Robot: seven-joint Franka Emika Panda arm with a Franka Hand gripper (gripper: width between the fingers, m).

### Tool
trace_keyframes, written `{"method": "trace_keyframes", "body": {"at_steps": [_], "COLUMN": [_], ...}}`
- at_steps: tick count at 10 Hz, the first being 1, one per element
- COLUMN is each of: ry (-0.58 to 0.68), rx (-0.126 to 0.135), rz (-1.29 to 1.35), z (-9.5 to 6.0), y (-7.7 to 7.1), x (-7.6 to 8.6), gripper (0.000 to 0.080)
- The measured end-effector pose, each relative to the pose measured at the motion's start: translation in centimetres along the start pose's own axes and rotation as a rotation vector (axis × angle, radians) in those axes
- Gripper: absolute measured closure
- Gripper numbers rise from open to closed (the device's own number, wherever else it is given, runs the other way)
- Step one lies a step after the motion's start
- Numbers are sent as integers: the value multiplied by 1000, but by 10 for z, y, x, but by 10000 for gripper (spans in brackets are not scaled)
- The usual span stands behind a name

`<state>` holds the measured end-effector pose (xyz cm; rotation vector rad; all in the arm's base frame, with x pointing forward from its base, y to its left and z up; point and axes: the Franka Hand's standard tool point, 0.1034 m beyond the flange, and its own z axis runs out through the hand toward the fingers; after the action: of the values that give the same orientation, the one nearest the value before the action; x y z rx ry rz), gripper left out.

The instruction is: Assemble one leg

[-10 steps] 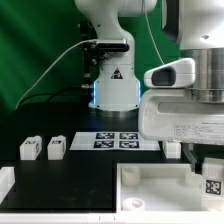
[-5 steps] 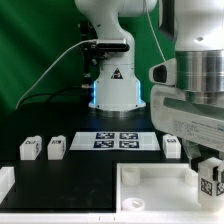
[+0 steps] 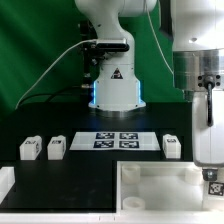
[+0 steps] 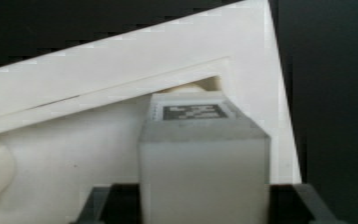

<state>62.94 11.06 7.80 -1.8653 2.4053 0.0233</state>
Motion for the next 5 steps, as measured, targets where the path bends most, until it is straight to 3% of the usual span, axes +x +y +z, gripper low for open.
{"method": "trace_keyframes", "body": {"at_steps": [2, 3, 4, 5], "ry": [1, 2, 10, 21], "rx": [-2, -2, 8, 20], "rz": [-4, -33, -119, -217], "z": [1, 2, 3, 6], "y": [1, 1, 2, 6], "x": [0, 0, -4, -13], "gripper": [268, 268, 187, 157]}}
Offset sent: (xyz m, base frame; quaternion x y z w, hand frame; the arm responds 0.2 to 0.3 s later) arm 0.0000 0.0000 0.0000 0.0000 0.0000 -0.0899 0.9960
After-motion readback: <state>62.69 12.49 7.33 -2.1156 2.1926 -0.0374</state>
